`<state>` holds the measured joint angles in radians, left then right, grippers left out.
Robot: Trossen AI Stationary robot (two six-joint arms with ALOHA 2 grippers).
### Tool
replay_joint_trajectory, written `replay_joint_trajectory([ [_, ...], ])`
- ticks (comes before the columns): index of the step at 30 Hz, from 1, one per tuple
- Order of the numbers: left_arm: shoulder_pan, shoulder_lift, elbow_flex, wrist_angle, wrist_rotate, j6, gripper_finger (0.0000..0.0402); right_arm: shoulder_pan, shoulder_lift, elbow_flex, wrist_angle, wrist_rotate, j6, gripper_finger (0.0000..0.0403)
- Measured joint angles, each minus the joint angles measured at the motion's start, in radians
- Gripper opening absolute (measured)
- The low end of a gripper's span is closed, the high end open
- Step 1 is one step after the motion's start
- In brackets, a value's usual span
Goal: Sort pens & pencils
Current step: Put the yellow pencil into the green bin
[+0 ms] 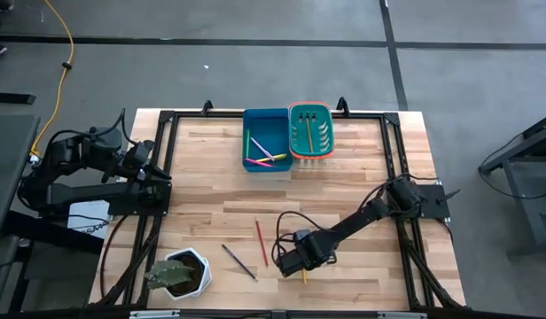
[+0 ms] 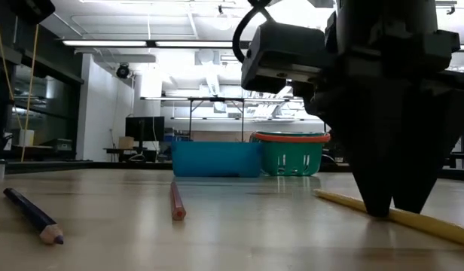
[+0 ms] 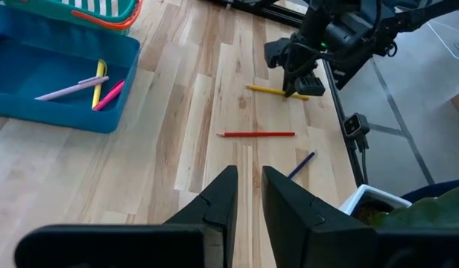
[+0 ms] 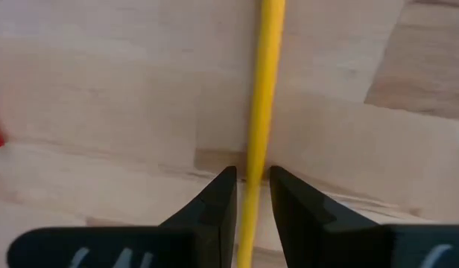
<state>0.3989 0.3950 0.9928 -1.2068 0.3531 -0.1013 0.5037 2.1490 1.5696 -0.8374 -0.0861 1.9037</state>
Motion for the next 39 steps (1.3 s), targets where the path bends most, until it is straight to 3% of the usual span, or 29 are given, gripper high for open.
replay_joint_trajectory([
  [31, 0.000, 0.000, 0.000, 0.000, 0.011, 0.000, 0.0051, -0.016, 0.000, 0.000, -0.065, -0.043, -0.045, 0.0073],
  [39, 0.000, 0.000, 0.000, 0.000, 0.011, 0.000, 0.0051, -0.016, 0.000, 0.000, -0.062, -0.043, -0.052, 0.0039],
])
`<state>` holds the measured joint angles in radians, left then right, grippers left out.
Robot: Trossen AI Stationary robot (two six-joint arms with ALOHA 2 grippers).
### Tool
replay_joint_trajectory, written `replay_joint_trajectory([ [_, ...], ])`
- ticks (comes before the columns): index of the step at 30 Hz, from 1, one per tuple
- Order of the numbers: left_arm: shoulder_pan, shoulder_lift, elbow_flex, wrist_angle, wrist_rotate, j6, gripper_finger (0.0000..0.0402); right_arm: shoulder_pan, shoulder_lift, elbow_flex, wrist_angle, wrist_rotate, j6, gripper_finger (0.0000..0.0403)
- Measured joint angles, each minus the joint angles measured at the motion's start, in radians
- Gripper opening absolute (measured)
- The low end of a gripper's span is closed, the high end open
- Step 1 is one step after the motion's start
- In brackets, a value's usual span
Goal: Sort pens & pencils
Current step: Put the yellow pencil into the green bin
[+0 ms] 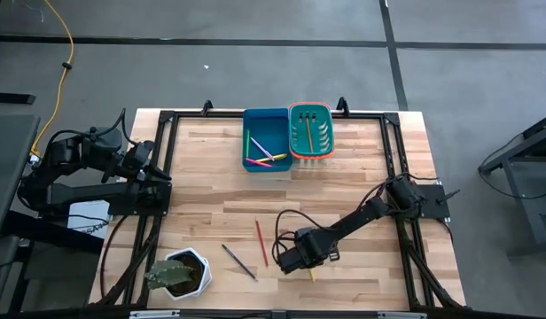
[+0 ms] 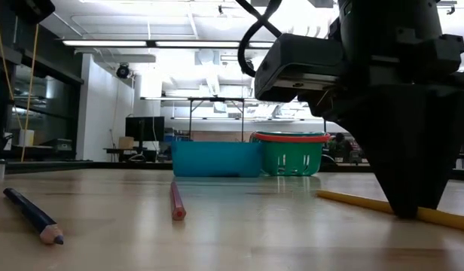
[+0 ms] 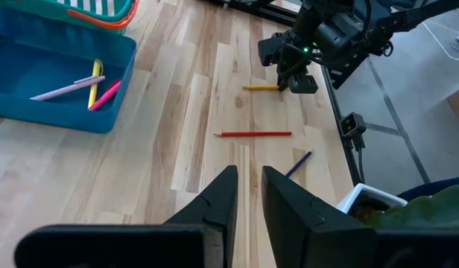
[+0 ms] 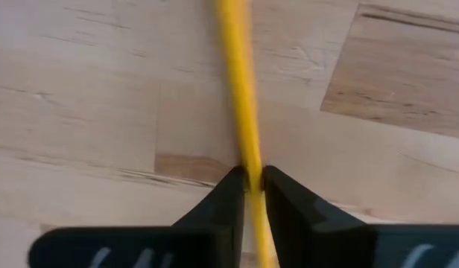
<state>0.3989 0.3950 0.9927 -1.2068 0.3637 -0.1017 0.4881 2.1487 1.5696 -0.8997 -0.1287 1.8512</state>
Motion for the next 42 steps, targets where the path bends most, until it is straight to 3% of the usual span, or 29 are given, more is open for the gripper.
replay_joint_trajectory([
  [7, 0.000, 0.000, 0.000, 0.000, 0.000, 0.000, 0.0051, -0.002, -0.002, 0.000, 0.003, 0.004, -0.017, 0.0005],
  [22, 0.000, 0.000, 0.000, 0.000, -0.001, 0.000, 0.0051, -0.042, -0.001, 0.005, 0.065, 0.030, -0.071, 0.0005],
  [35, 0.000, 0.000, 0.000, 0.000, -0.001, 0.001, 0.0051, -0.162, -0.001, 0.172, -0.003, 0.190, -0.267, 0.0005],
  [42, 0.000, 0.000, 0.000, 0.000, 0.000, 0.004, 0.0051, -0.246, -0.001, 0.245, -0.095, 0.217, -0.403, 0.0005],
])
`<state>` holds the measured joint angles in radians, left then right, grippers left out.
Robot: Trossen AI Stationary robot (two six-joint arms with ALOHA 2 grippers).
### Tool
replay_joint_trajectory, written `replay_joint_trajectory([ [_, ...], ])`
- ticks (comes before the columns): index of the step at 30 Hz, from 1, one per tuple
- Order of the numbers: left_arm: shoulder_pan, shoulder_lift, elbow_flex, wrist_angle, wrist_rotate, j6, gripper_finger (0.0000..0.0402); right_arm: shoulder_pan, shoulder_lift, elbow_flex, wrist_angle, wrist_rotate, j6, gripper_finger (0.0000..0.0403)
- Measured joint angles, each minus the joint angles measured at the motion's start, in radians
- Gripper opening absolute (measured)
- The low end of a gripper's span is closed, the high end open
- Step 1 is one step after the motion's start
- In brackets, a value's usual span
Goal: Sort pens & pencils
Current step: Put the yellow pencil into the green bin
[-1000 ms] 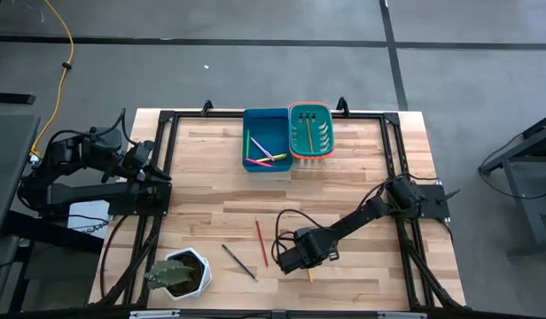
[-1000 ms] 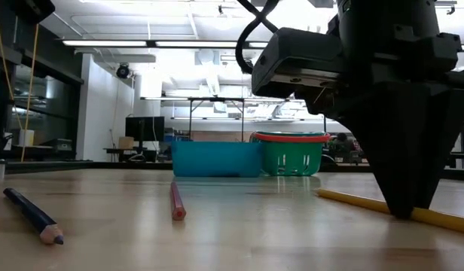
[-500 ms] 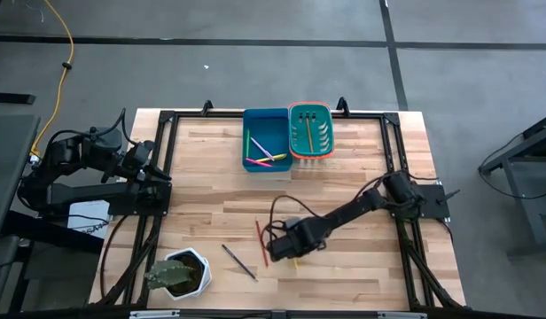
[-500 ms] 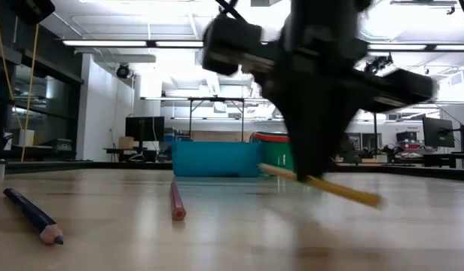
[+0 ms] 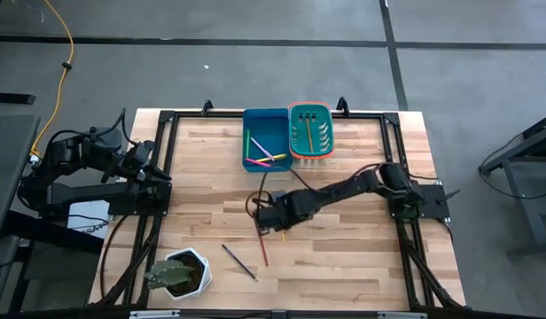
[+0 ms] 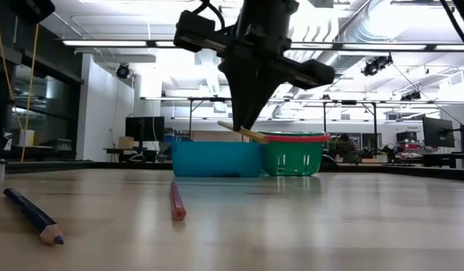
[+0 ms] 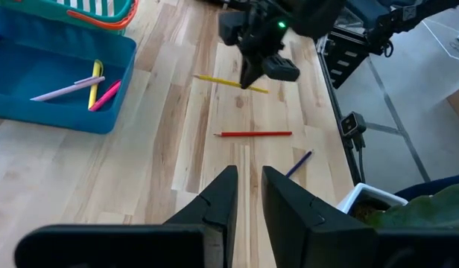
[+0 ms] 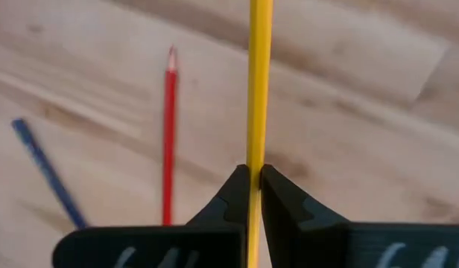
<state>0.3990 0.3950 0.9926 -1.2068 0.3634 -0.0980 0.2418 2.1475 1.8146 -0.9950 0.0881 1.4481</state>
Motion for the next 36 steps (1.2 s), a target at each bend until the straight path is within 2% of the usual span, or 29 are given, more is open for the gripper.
replay_joint_trajectory([
  [13, 0.000, 0.000, 0.000, 0.000, 0.001, 0.015, 0.0051, -0.194, 0.000, 0.128, -0.094, -0.002, -0.249, 0.0005],
  [26, 0.000, 0.000, 0.000, 0.001, -0.015, 0.007, 0.0051, -0.465, 0.000, 0.312, -0.327, -0.001, -0.519, 0.0005],
  [36, 0.000, 0.000, 0.000, 0.001, -0.042, -0.015, 0.0051, -0.680, 0.000, 0.335, -0.374, -0.055, -0.671, 0.0005],
])
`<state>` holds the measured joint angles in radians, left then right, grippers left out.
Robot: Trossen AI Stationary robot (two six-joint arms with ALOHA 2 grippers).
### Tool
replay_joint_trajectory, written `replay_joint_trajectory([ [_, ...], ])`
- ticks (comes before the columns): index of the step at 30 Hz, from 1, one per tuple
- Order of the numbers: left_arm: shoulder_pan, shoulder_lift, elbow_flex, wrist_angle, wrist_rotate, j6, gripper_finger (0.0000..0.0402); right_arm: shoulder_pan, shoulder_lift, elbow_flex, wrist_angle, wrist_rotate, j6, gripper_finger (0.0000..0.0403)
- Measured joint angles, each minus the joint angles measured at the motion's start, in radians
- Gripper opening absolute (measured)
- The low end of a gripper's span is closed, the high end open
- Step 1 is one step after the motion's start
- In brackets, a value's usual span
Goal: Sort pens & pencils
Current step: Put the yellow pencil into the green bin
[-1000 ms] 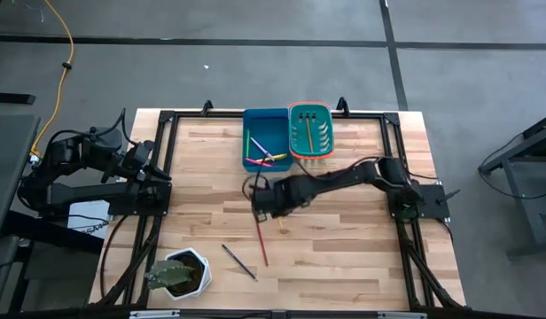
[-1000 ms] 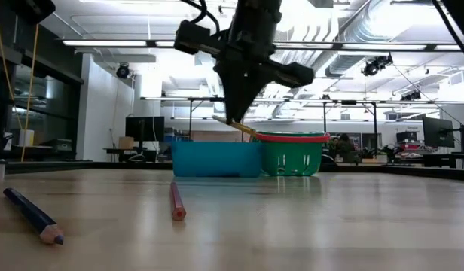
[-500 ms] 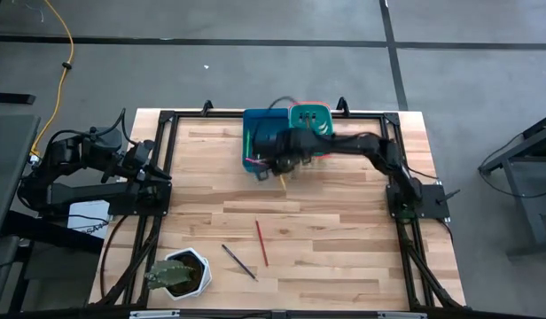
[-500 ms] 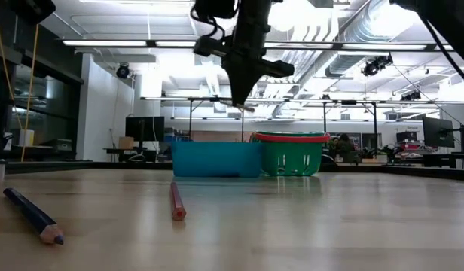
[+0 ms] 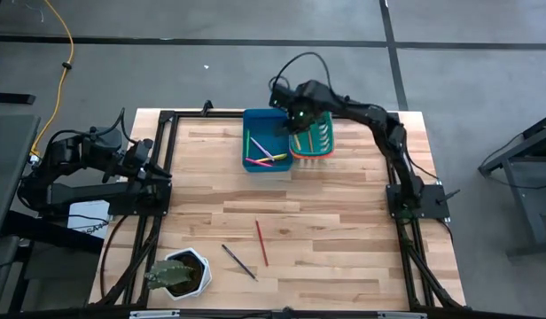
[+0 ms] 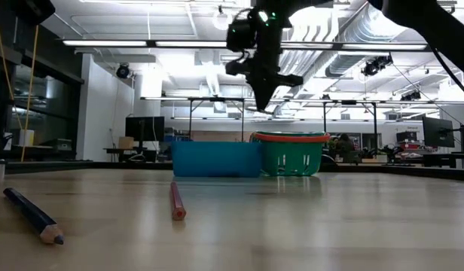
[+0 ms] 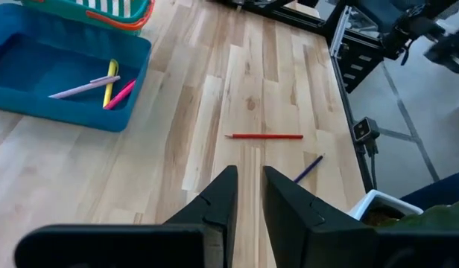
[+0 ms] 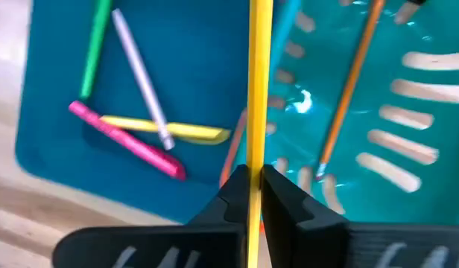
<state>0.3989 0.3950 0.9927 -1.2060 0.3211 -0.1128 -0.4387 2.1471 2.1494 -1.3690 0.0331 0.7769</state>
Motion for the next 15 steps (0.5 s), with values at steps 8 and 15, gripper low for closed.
replay_joint_trajectory([
  [8, 0.000, 0.000, 0.000, 0.000, -0.003, -0.018, 0.0051, -0.113, 0.000, 0.000, -0.063, -0.043, -0.059, 0.0005],
  [15, 0.000, 0.000, 0.000, 0.000, -0.028, -0.017, 0.0051, -0.138, 0.000, -0.008, -0.078, -0.065, -0.081, 0.0005],
])
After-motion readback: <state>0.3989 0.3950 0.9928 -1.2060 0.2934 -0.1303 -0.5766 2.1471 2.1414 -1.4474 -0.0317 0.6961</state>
